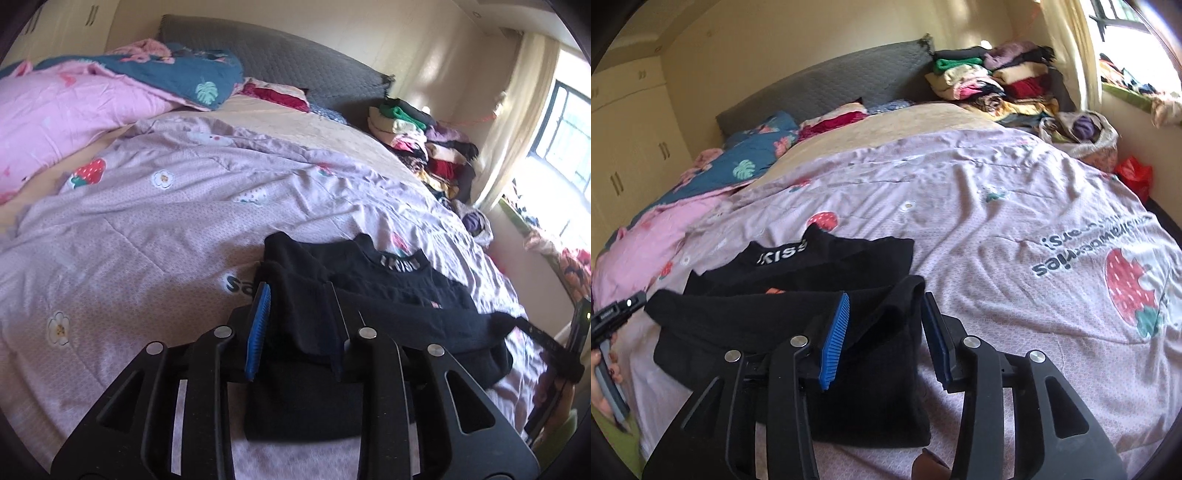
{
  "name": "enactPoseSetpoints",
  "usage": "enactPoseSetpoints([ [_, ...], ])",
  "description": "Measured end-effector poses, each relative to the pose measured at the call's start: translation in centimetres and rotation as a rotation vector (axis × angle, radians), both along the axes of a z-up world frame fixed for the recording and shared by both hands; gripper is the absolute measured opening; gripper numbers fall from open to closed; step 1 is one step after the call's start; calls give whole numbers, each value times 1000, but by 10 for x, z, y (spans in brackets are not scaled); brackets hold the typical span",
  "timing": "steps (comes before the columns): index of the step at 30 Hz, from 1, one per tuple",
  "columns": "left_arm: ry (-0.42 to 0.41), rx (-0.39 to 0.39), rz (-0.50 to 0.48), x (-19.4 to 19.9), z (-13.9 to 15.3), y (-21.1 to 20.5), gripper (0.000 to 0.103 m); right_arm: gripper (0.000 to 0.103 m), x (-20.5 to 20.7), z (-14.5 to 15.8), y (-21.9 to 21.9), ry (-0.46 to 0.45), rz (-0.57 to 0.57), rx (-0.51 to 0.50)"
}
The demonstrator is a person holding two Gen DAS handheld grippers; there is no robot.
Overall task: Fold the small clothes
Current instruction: 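Lay the hem near the collar and open both grippers, then move both grippers to the folded edge of the shirt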
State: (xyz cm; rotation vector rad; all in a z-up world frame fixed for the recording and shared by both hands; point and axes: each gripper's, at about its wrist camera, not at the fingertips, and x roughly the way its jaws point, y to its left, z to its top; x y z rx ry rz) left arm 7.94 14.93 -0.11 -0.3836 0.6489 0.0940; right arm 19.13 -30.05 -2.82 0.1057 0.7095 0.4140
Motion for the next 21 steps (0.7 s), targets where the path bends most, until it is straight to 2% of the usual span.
enactPoseSetpoints([
  [1,4,4,-12,-1,0,-3,20,35,-3,1,5,6,36,-12],
  [2,16,17,-31,-2,1,-8,20,18,-6,2,9,5,56,-24],
  [3,24,32,-43,-3,1,-12,19,10,-9,3,13,0,80,-38],
  [5,40,52,-75,-6,1,-20,3,9,-16,4,21,-10,130,-60],
  [8,57,54,-118,-11,-1,-30,2,8,-24,4,31,-23,179,-106],
  [14,107,99,-196,-18,-14,-54,2,8,-33,3,28,-24,215,-129],
  [18,149,98,-217,-12,-28,-63,2,8,-35,2,17,7,235,-102],
  [21,170,103,-225,-8,-36,-70,2,9,-36,-5,15,37,267,-123],
])
